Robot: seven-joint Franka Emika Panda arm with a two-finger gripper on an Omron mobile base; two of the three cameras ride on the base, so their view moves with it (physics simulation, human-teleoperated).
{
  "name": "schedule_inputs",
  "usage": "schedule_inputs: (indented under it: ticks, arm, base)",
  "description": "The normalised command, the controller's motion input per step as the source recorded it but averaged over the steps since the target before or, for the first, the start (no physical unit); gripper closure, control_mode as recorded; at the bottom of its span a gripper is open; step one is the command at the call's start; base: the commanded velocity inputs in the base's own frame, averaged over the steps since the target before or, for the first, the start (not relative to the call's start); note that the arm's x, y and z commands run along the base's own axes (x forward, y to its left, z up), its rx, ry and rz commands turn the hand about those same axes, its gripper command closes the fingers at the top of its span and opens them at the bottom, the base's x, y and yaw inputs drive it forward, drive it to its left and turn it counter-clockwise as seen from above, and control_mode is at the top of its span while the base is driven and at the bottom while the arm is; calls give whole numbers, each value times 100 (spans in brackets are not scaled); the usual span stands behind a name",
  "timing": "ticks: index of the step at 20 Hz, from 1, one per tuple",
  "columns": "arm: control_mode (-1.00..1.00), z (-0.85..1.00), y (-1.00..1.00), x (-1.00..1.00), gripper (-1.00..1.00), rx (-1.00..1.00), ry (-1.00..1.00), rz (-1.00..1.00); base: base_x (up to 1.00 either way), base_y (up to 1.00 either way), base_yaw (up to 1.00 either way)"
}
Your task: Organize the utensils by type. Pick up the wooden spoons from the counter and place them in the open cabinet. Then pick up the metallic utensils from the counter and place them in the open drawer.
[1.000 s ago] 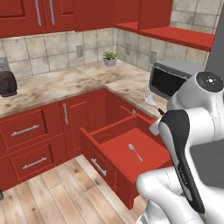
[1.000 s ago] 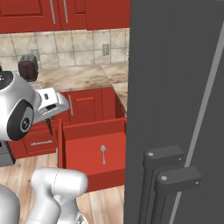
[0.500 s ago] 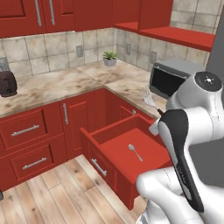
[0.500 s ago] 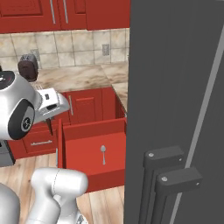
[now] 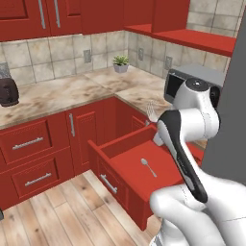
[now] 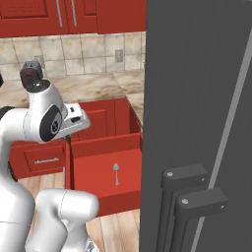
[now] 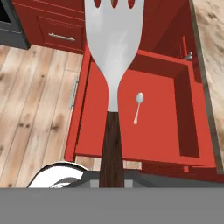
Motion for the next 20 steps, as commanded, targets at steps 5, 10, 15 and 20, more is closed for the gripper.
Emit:
schedule_inputs:
  ticks: [5,10,15,20]
  arm:
    - [-100,-76,-2,67,100,0,8,0]
    - [-100,-83,-12,63,100,0,12,1]
    - [-100,-81,-29,73,100,0,15,0]
    - [-100,-81,-26,77,100,0,17,0]
  base:
    - [0,0,0]
    - [0,0,0]
    - [0,0,0]
    - [0,0,0]
